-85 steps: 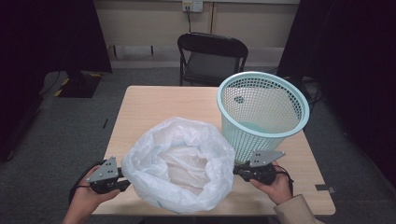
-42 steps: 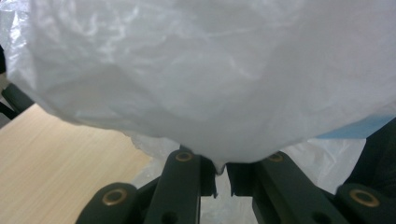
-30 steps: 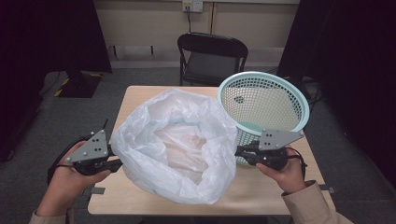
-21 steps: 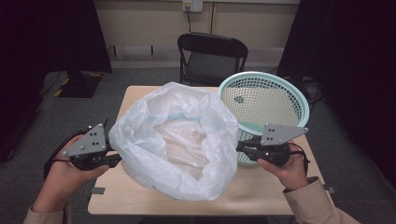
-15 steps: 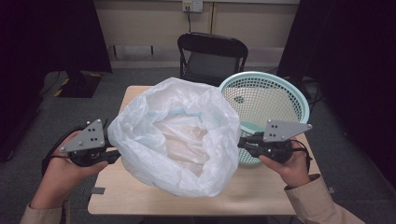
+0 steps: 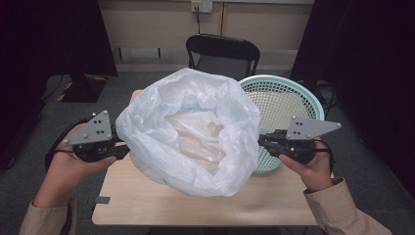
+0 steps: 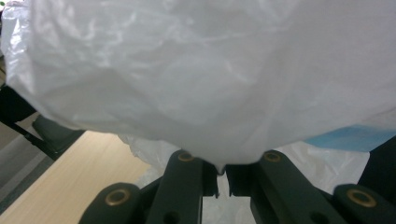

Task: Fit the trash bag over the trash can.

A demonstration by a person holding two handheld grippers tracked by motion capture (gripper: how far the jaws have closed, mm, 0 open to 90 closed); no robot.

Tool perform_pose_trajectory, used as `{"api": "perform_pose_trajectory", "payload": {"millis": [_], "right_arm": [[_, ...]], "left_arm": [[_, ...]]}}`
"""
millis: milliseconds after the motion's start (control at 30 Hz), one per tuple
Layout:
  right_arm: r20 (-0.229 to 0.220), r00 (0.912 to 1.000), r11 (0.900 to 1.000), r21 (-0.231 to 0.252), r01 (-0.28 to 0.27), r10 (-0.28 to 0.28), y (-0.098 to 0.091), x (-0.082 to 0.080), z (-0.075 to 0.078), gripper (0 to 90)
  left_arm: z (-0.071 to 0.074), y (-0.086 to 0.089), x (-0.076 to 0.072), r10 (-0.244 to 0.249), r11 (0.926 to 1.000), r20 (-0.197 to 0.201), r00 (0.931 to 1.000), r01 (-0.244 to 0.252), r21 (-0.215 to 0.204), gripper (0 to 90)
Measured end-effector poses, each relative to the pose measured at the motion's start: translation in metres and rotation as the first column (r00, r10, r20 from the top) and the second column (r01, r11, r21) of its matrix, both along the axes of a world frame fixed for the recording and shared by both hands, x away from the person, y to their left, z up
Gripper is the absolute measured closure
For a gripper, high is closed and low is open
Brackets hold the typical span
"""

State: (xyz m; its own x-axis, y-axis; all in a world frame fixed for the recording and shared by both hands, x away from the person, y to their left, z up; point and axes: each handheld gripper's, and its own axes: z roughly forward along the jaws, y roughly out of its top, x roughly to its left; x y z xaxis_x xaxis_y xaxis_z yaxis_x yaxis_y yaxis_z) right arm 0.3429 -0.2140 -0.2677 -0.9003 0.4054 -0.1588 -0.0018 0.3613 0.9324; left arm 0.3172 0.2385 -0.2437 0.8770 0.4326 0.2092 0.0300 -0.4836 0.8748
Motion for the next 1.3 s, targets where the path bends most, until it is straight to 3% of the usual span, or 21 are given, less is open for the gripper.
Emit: {"api": "perform_pose_trajectory", "payload": {"millis": [233,400,633,967,1300], "right_arm": [[0.017,0.9997,0.9998,0.009,0.019,-0.019,-0.008,0.001,0.011,90.0],[0.02,0.9992,0.9994,0.014,0.033,-0.033,-0.014,0.003,0.016,90.0],[0.025,0.9979,0.9978,0.028,0.06,-0.061,-0.025,0.007,0.026,90.0],[0.049,0.9945,0.9954,0.031,0.091,-0.092,-0.039,0.01,0.042,90.0],[0.048,0.9865,0.9865,0.056,0.153,-0.156,-0.073,0.018,0.05,90.0]], "left_arm": [[0.015,-0.007,0.005,-0.015,0.9998,0.017,0.9997,0.014,0.015,85.0],[0.021,-0.012,0.012,-0.012,0.9998,0.004,0.9999,0.012,0.015,85.0],[0.027,-0.026,0.025,-0.033,0.9993,0.001,0.9995,0.033,0.018,85.0],[0.046,-0.044,0.045,-0.067,0.9972,0.023,0.9975,0.066,0.035,85.0],[0.064,-0.086,0.076,-0.134,0.9894,0.031,0.9904,0.132,0.061,85.1]]}}
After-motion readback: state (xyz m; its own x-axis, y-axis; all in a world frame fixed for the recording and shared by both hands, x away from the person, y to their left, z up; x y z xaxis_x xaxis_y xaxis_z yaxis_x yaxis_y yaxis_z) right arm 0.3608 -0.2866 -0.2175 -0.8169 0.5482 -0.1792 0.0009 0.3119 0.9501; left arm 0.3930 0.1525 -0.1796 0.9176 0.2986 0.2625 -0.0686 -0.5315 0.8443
